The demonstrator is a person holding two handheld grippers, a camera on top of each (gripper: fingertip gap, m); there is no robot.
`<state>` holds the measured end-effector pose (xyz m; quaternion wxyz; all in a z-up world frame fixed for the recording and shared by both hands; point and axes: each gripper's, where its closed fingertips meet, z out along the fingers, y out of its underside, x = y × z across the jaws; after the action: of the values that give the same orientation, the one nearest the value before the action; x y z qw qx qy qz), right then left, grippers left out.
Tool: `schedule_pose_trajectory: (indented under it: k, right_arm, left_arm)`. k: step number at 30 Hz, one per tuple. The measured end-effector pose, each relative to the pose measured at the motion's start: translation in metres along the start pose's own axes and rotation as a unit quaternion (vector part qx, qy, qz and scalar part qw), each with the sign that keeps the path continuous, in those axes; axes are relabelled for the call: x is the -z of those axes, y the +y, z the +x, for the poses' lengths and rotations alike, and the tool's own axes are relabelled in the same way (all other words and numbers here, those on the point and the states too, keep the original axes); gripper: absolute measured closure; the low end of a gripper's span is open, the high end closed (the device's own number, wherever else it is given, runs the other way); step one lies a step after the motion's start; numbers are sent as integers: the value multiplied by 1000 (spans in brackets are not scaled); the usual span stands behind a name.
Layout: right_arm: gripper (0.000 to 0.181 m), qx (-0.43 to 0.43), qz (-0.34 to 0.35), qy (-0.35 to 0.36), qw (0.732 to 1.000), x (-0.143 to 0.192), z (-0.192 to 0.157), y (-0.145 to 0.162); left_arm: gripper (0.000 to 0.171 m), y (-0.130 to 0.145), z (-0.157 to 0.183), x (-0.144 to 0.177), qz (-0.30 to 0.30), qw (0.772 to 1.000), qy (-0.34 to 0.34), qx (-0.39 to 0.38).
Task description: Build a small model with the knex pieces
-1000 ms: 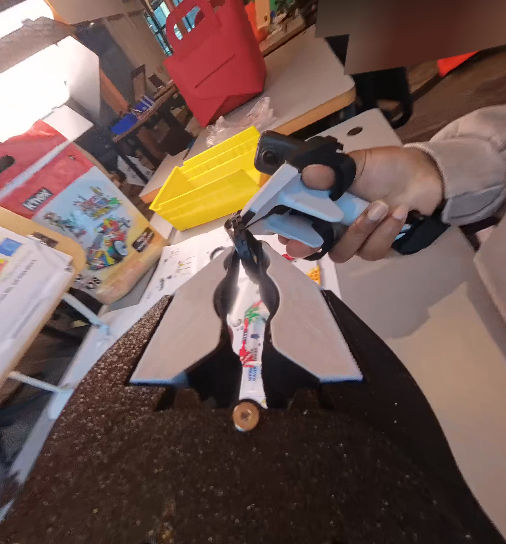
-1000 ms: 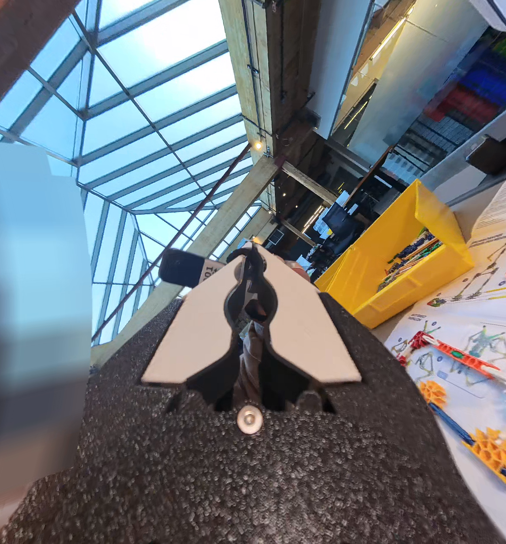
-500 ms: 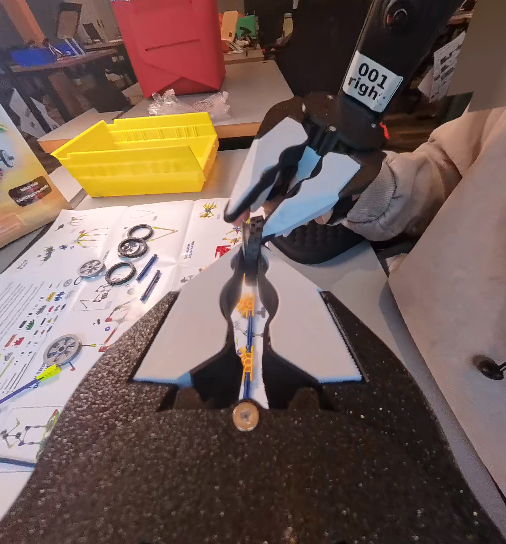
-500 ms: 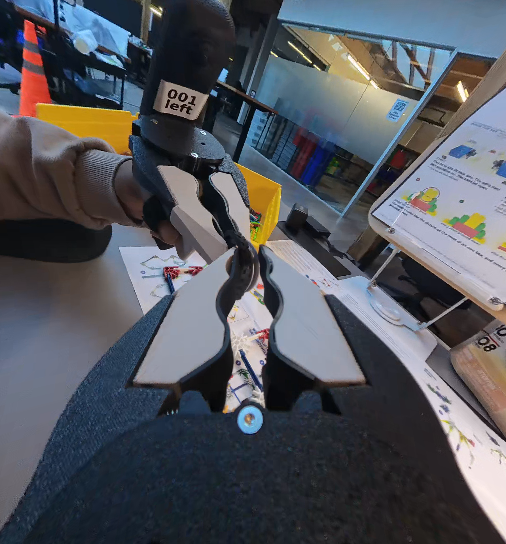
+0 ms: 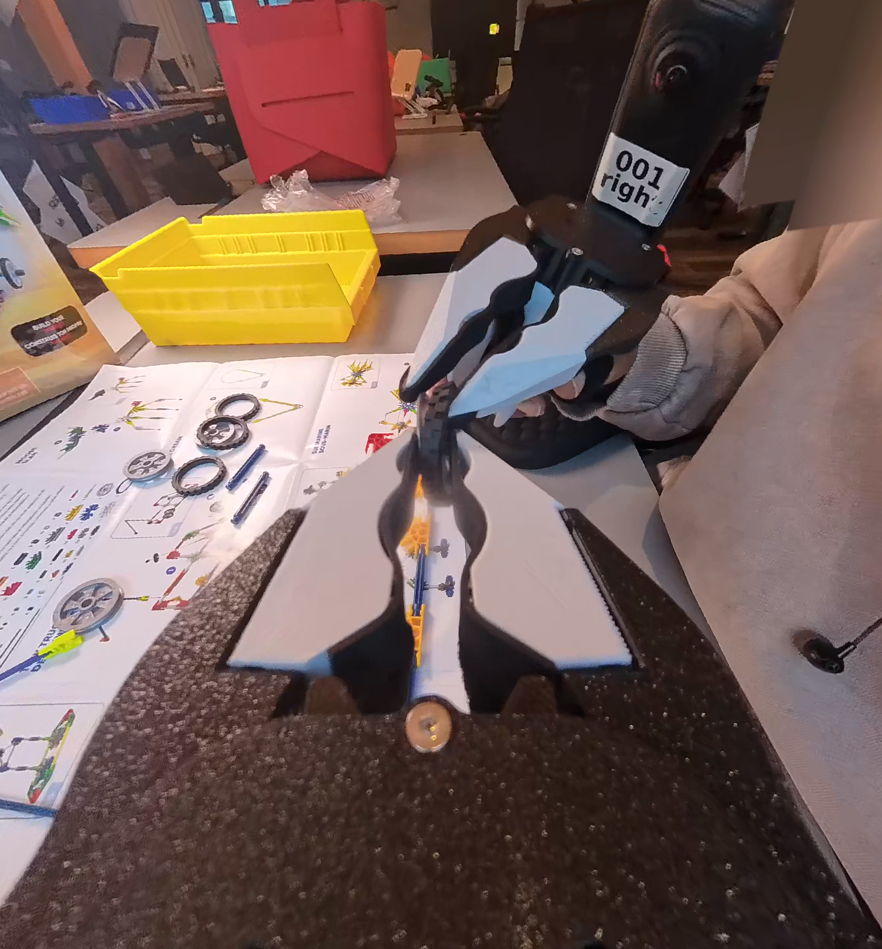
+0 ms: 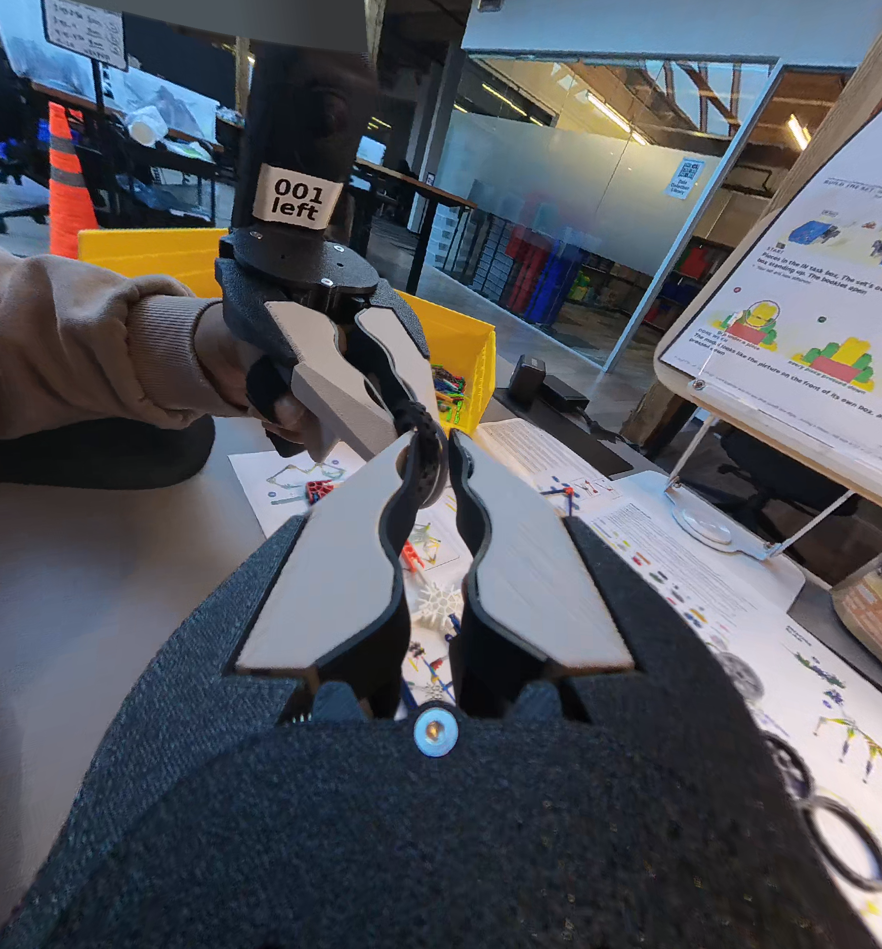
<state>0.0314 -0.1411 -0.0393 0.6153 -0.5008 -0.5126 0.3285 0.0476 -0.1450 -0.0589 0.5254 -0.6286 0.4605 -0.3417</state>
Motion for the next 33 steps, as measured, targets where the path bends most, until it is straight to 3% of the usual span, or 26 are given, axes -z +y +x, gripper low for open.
schedule_pose_trajectory:
  k: [3,5,14,16,23,25,26,28,30,33]
  right_arm:
    - [173,-111,31,-60,992,4,-6,-7]
    - [173,-210,56,-116,969,7,-11,-13]
    - [175,-498,123,-291,808,11,-24,-24]
    - [176,-542,141,-310,768,11,-26,-26]
    - [178,-631,205,-339,667,14,-31,-33]
    - [181,-633,206,-358,655,13,-44,-37]
    - [181,-629,208,-352,661,12,-45,-38]
    - [181,-588,193,-327,715,12,-40,-32]
    - [181,-579,188,-296,736,13,-25,-27]
    - [181,-475,147,-210,842,11,-7,-14]
  left_arm:
    - [167,-6,9,2,18,999,27,4]
    - [166,-9,16,5,28,998,56,13]
    - [166,-15,32,13,67,986,140,60]
    - [165,-15,34,15,71,984,149,60]
    - [168,-12,42,16,87,973,197,84]
    - [167,-11,54,14,96,960,241,102]
    - [169,-12,56,14,104,956,250,108]
    - [168,-10,49,13,87,968,219,86]
    - [168,-17,41,16,99,969,205,95]
    - [168,-16,23,17,100,976,159,110]
